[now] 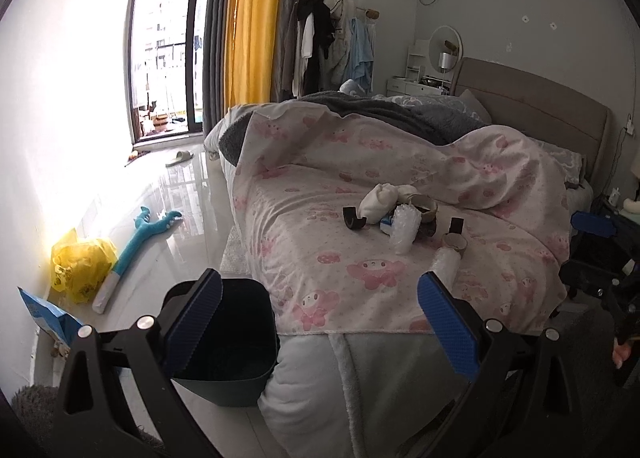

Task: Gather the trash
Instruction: 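Grasp the bubble wrap with the right tool while the left tool grasps the clear plastic bag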

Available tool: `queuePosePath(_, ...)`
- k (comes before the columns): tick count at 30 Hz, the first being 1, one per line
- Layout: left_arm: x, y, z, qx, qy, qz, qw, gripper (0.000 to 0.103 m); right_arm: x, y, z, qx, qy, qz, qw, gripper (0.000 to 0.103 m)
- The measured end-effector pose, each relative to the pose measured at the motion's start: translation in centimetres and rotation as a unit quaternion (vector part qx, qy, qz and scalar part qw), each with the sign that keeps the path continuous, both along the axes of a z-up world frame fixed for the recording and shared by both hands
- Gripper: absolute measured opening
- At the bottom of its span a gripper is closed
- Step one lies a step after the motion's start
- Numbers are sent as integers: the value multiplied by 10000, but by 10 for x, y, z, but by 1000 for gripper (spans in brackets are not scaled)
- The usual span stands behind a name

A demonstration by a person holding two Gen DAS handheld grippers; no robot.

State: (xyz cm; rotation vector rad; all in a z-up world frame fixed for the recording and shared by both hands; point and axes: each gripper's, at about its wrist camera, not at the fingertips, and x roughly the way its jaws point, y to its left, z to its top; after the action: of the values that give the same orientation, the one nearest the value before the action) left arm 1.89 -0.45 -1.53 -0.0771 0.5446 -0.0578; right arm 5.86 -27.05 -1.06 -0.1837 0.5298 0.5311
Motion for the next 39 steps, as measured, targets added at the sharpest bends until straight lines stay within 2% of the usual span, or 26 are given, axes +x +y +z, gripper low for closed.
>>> queuePosePath(3,14,3,2,-97,-26,-58,9999,100,14,8,-6,-17,32,109,9999,100)
queuePosePath(9,49,0,-5,-105,184,-441,9988,100,49,32,-28,-183,418,768,9960,100)
queuePosePath(14,80,-4,-25,-273,441,-720,9961,99,75,39,-46,-380,561,1042,9922,100)
queuePosePath(17,94,-9,-33,-236,500,-783,9954,98,91,36,-55,-423,667,1138,9904,100)
queuePosePath(22,112,-13,-38,-533,563,-846,9934,99,108,44,-74,-524,879,1432,9844,100)
queuePosePath(28,133,-19,-47,-816,712,-989,9892,99,116,51,-83,-613,861,1585,9817,100)
queuePosePath(33,148,-35,-52,-614,731,-1177,9884,98,124,48,-86,-430,1007,1720,9790,99)
queuePosePath(39,160,-51,-56,-468,663,-1467,9859,97,132,49,-93,-458,1151,1757,9766,87)
